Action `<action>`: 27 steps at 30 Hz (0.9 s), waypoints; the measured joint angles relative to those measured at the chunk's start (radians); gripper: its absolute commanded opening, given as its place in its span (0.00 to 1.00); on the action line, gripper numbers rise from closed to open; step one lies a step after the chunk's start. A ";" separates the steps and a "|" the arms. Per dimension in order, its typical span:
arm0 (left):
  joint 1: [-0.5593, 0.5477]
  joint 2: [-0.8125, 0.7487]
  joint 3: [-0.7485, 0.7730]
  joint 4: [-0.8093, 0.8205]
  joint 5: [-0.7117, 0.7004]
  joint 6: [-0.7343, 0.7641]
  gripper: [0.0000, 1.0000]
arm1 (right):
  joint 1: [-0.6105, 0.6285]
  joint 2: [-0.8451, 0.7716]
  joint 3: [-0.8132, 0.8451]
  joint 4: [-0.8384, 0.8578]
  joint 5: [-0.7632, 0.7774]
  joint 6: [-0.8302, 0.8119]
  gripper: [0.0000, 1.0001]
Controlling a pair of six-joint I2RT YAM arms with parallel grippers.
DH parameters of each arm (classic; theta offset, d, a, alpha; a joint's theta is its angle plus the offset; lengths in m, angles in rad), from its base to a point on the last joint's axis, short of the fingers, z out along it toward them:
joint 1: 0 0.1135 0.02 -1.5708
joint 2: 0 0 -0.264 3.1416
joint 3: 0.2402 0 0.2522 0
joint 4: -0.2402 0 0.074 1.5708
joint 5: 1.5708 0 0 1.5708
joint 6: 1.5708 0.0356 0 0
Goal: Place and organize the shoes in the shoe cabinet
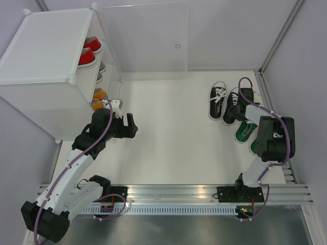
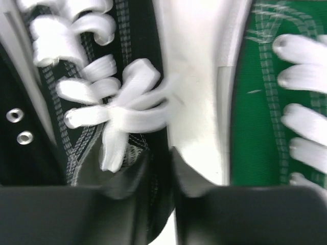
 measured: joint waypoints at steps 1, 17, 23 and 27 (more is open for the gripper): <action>0.000 0.000 0.000 0.000 0.000 0.000 0.95 | -0.002 0.000 0.003 -0.007 0.011 -0.001 0.04; 0.000 0.000 0.000 0.000 0.000 0.000 0.94 | -0.014 -0.116 -0.024 -0.070 0.068 -0.056 0.01; 0.000 0.000 0.000 0.000 0.000 0.000 0.94 | 0.013 -0.275 -0.044 -0.066 0.050 -0.098 0.01; 0.000 0.000 0.000 0.000 0.000 0.000 0.94 | 0.064 -0.370 -0.008 -0.072 0.035 -0.140 0.01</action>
